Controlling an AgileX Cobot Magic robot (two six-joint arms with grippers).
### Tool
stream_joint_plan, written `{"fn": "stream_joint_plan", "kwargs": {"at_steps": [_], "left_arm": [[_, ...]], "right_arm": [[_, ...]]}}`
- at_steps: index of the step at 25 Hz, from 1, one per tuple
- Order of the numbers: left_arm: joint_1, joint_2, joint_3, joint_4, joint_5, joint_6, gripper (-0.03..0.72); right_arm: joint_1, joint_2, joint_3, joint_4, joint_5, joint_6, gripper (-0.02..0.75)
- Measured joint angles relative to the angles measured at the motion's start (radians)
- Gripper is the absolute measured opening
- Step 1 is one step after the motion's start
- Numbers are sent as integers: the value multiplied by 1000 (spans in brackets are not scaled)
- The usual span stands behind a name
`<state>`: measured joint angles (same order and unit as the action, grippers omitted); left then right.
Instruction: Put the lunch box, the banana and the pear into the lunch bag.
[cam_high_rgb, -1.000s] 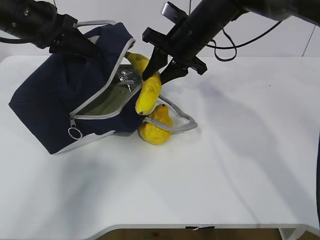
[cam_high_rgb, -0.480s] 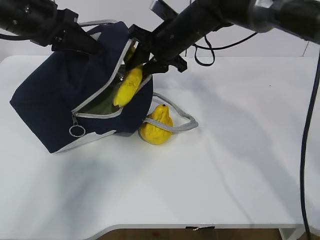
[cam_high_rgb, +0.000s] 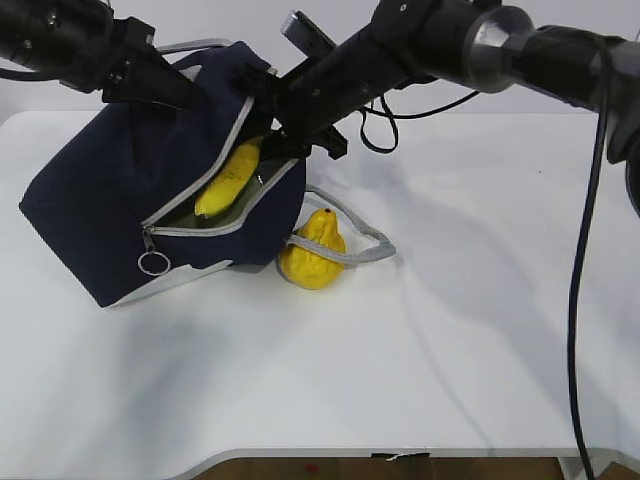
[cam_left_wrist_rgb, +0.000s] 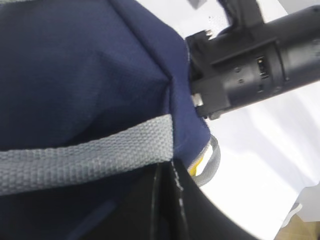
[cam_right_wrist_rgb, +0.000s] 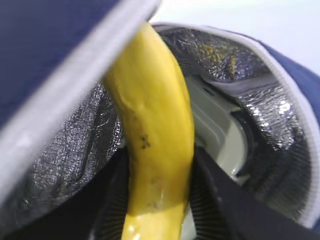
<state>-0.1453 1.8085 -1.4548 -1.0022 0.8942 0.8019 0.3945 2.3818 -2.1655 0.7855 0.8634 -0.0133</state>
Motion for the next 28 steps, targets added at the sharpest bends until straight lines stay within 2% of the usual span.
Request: {"fn": "stream_joint_plan", "kwargs": {"at_steps": [3,8,10,20,24,28], "left_arm": [[0,0,0,0,0,0,-7],[0,0,0,0,-8,-2,-7],[0,0,0,0,-9,-2,-7],[0,0,0,41,-9,-5,-7],[3,0,0,42,-3,-7,-7],[6,0,0,48,-3,-7,-7]], "right_arm": [[0,0,0,16,-8,0,354],[0,0,0,27,-12,-2,512],[0,0,0,36,-9,-2,538],[-42,0,-84,32,199,-123,551],[-52,0,-148,-54,326,-129,554],[-53,-2,-190,-174,361,-131,555]]}}
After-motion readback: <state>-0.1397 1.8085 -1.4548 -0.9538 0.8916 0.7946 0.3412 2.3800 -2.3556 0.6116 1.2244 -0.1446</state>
